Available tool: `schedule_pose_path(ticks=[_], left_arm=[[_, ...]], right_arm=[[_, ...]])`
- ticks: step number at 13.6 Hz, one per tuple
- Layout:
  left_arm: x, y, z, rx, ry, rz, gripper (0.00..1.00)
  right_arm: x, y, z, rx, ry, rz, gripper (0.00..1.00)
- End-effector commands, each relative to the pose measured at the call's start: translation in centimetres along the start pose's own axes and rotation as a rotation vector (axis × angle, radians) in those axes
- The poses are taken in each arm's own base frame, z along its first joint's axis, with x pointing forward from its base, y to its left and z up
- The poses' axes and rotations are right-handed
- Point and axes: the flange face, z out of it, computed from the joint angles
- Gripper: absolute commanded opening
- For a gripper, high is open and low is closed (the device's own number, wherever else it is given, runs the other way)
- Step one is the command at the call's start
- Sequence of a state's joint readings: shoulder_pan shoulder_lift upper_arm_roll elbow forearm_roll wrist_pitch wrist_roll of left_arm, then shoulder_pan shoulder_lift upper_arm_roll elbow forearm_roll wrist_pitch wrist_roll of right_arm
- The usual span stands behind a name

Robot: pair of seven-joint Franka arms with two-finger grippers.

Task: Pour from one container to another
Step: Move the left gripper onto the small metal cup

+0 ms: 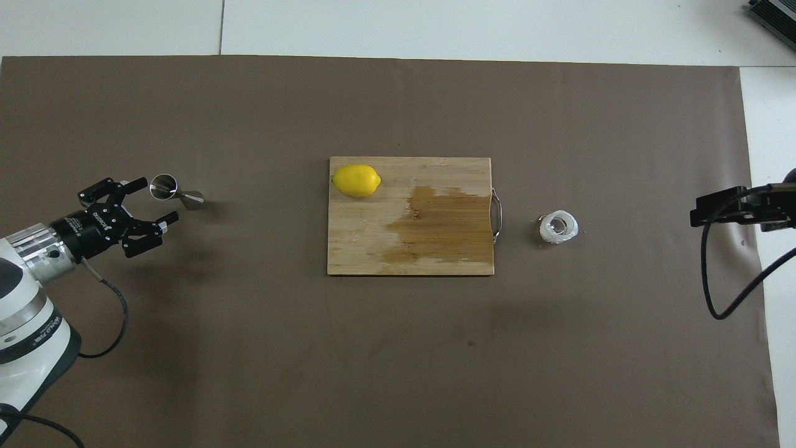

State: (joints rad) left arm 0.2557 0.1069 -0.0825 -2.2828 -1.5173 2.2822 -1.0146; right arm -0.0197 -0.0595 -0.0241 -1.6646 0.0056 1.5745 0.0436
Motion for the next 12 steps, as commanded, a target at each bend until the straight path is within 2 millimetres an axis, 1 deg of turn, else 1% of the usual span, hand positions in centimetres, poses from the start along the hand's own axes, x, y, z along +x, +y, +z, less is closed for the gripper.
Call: schedule_pose_path(ticks=[1,11,12], left_arm=[[-0.28,-0.39,0.69,-0.016,-0.01,0.019,1.0],[0.01,-0.21,0.88,-0.034,-0.012,0.02,1.0],[0.09,-0.23,0.87,-0.035,-0.01,0.019,0.96]], right_arm=[[-0.46,0.4,0.02,0.005,0.004,-0.006,1.0],[-0.46,0.4,0.02,0.005,0.004,-0.006,1.0],[-0.46,0.4,0.02,0.005,0.004,-0.006,1.0]])
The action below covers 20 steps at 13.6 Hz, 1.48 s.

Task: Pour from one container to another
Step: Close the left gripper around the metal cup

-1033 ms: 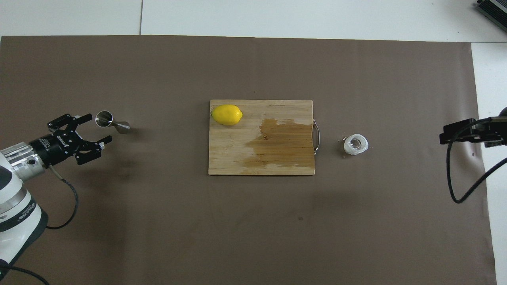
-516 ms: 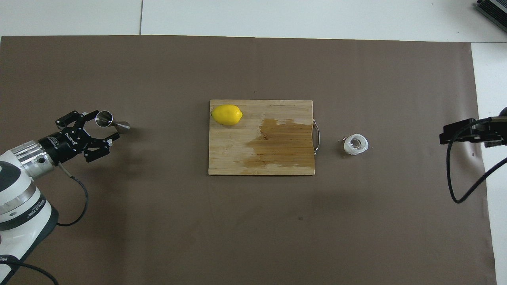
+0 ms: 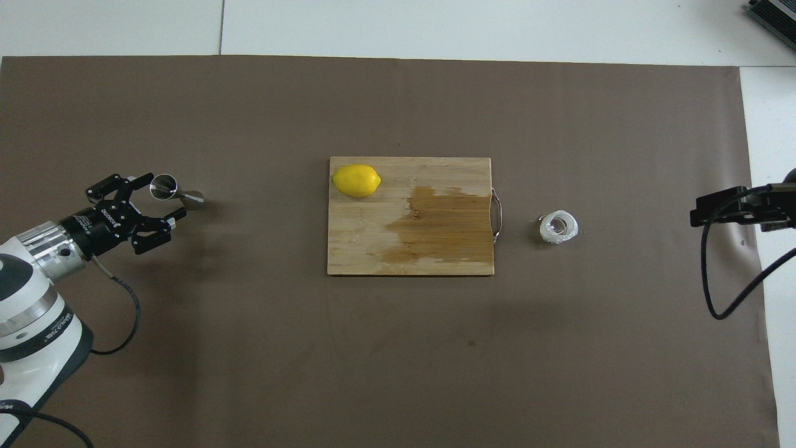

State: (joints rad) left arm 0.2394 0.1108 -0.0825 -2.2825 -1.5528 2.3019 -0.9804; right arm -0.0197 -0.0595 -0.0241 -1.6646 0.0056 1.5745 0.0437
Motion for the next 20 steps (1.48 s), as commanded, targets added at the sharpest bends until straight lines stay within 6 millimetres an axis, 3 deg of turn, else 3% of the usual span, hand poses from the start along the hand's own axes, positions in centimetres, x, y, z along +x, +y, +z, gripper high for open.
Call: schedule_pose_path(ticks=[1,2,3,11,20], left_arm=[[0.23,0.06,0.25,-0.02,-0.001,0.002,0.88],[0.23,0.06,0.25,-0.02,-0.001,0.002,0.79],[0.23,0.06,0.25,-0.02,-0.001,0.002,0.76],[0.44,0.38,-0.15,-0.032,0.001,-0.001,0.65],[0.41,0.52,-0.21,-0.035,0.001,0.0,0.68]], right_arm=[[-0.46,0.4,0.02,0.005,0.004,-0.006,1.0],[-0.46,0.4,0.02,0.005,0.004,-0.006,1.0],[-0.46,0.4,0.02,0.005,0.004,-0.006,1.0],[-0.46,0.4,0.02,0.005,0.004,-0.006,1.0],[-0.46,0.4,0.02,0.005,0.004,-0.006,1.0]])
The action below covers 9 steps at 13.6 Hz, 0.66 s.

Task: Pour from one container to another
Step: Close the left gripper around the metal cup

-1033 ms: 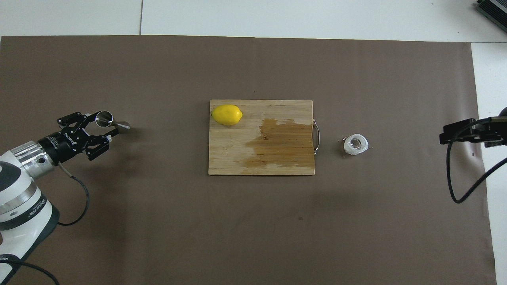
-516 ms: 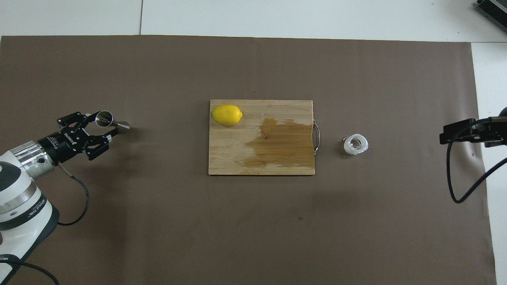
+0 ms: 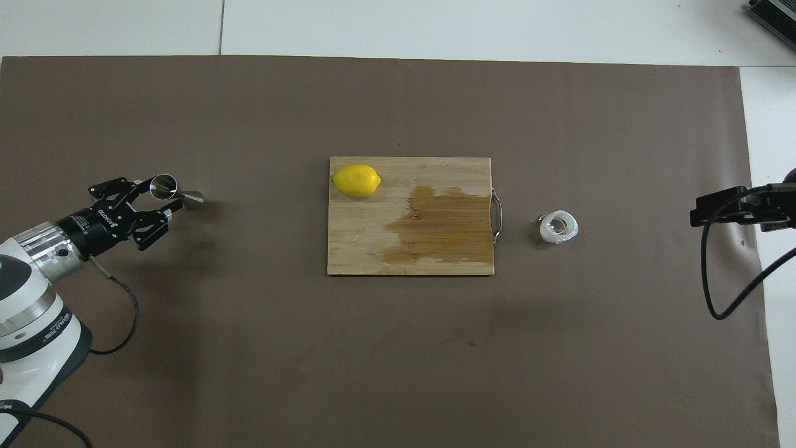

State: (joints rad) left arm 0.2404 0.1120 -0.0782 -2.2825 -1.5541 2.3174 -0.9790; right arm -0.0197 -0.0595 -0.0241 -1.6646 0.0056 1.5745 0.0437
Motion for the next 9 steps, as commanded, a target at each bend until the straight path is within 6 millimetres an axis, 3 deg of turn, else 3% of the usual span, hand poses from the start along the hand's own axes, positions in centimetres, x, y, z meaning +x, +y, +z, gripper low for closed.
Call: schedule_pose_path(ticks=[1,9], left_arm=[[0.07,0.12,0.31,-0.016,-0.007,0.005,0.68],[-0.61,0.64,0.61,-0.038,0.003,0.044,0.7]], right_arm=[[-0.46,0.4,0.02,0.005,0.004,-0.006,1.0],[-0.46,0.4,0.02,0.005,0.004,-0.006,1.0]])
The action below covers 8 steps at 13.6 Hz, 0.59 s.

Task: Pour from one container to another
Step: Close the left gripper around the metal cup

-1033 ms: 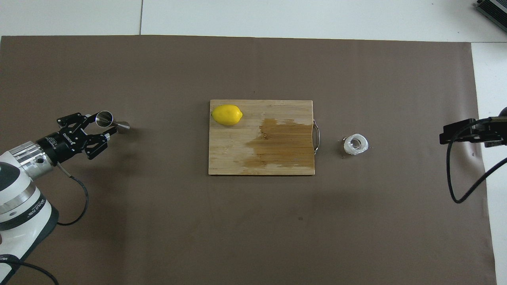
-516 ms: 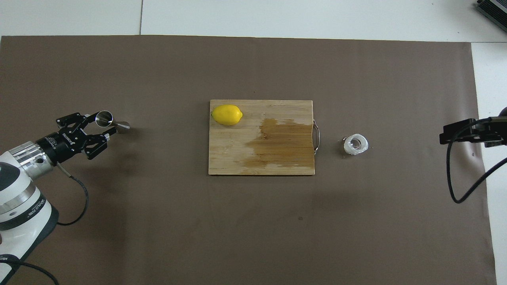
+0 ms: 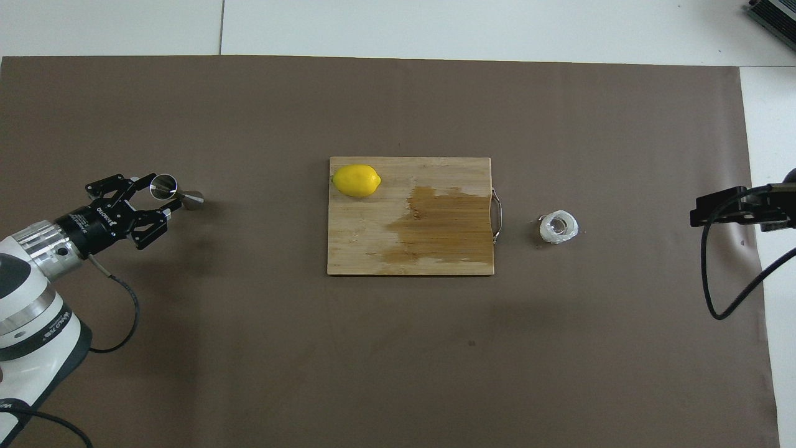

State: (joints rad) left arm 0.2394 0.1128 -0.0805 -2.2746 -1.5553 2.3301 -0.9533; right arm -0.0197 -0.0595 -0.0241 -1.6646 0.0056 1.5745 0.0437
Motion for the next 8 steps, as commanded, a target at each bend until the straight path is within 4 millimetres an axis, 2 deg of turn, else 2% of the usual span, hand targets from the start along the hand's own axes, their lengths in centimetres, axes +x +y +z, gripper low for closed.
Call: schedule_pose_path(ticks=[1,4,5,8], left_arm=[[-0.4,0.3,0.8,-0.027,0.003,0.016,0.7],[-1.2,-0.3,1.7,-0.024,-0.002,0.022,0.7],[-0.8,-0.4,2.0,-0.024,0.005,0.03,0.7],[-0.7,-0.2,1.7,-0.03,0.006,0.028,0.7]], right_arm=[[-0.5,0.4,0.0,0.005,0.004,-0.006,1.0],[-0.5,0.4,0.0,0.005,0.004,-0.006,1.0],[-0.5,0.4,0.0,0.005,0.004,-0.006,1.0],[-0.5,0.4,0.0,0.005,0.004,-0.006,1.0]])
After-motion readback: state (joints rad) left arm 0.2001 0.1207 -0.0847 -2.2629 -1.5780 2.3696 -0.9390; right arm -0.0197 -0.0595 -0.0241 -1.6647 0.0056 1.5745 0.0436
